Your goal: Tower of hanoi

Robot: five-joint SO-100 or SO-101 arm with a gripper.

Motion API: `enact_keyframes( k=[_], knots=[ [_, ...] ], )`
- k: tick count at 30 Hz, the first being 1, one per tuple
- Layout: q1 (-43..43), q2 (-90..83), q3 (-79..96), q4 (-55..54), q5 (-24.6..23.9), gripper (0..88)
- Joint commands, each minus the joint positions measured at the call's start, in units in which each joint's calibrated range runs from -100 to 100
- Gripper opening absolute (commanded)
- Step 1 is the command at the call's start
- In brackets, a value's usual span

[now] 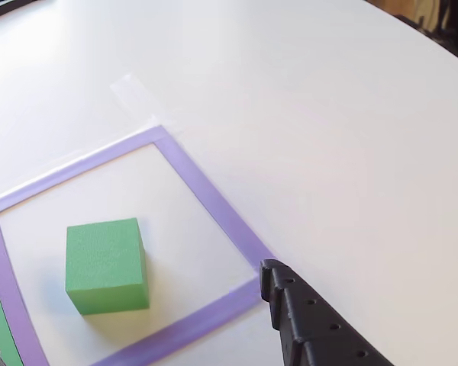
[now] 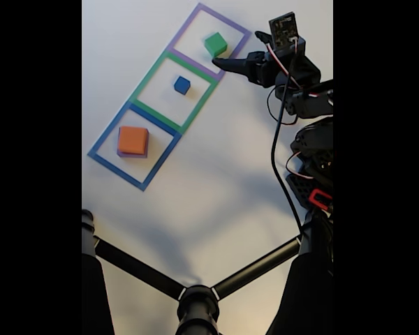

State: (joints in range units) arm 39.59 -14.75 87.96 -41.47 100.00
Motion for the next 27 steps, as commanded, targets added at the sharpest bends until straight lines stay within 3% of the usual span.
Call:
enact_keyframes(
  k=[1, 9, 27],
  knots=[
    [-1.7, 10.7, -6.0, -10.3, 0.0, 45.5],
    [-2.2, 23.3, -14.2, -14.7, 0.0, 45.4],
    [-5.1, 33.6, -21.5, -17.1, 0.0, 44.6]
  ],
)
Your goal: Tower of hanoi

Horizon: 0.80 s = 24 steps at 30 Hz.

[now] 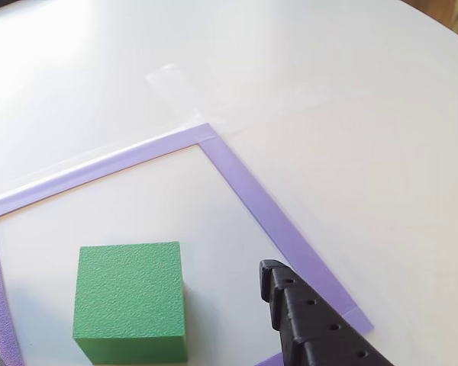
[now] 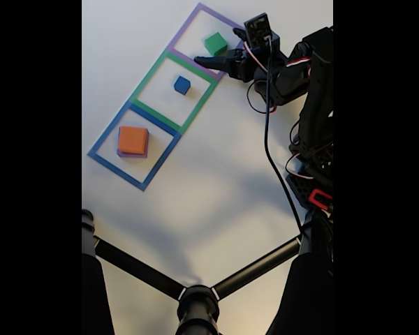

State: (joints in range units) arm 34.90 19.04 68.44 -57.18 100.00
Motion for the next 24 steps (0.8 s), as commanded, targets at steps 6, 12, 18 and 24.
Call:
enact_keyframes(
  k=[6, 12, 18, 24],
  knots=[
    [-1.5, 0.8, -2.4, -1.4, 0.0, 43.3],
    [-2.4, 1.2, -2.3, -1.2, 0.0, 42.4],
    [-3.0, 1.8, -2.4, -1.2, 0.0, 38.0],
    [-3.5, 1.9, -2.3, -1.1, 0.0, 35.3]
  ],
)
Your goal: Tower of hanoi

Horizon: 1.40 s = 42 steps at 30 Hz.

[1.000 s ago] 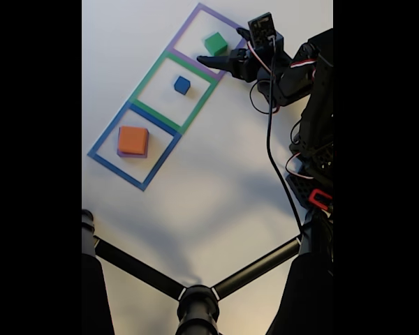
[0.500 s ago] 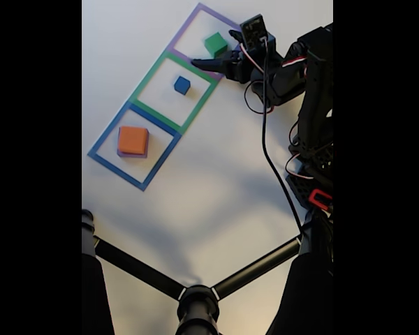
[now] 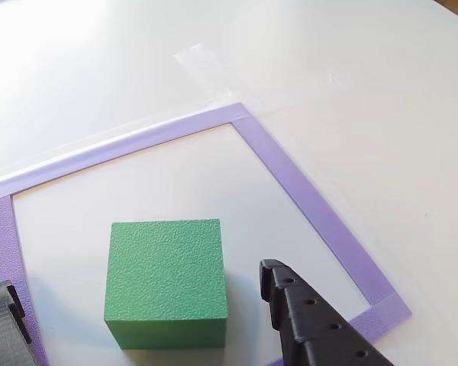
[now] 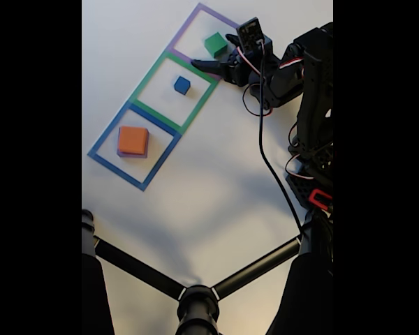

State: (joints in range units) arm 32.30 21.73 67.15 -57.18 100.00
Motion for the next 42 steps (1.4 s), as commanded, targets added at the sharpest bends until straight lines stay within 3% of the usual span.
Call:
enact_keyframes(
  k=[1, 22, 42],
  knots=[
    [-1.0, -0.8, -1.0, -1.1, 0.0, 34.7],
    [-2.4, -0.7, -1.2, -0.9, 0.0, 13.6],
    [-3.1, -1.8, -1.2, 0.7, 0.0, 5.0]
  ],
)
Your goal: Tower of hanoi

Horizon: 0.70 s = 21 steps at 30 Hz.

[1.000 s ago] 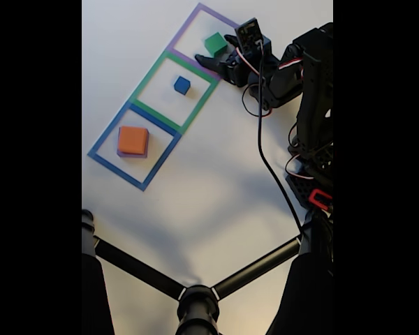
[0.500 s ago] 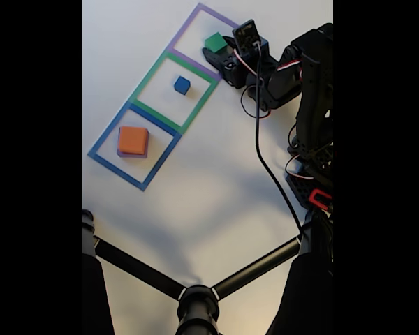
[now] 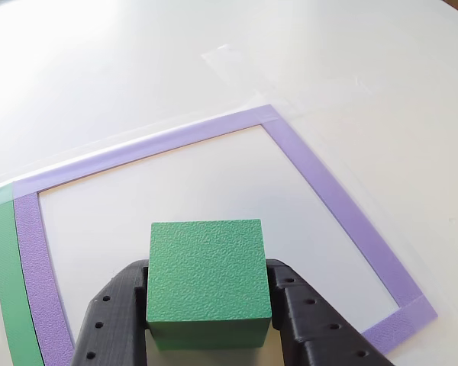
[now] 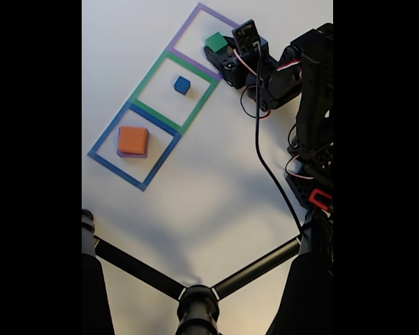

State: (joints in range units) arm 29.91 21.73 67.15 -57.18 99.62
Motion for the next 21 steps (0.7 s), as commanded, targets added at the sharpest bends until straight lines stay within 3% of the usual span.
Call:
enact_keyframes(
  k=[1, 10, 21],
  knots=[
    [-0.8, -2.1, -1.1, 1.0, 0.4, 4.9],
    [-2.2, -14.9, -0.3, 12.2, 0.4, 5.2],
    [-2.9, -43.8, -4.2, 47.2, 0.4, 5.2]
  ],
)
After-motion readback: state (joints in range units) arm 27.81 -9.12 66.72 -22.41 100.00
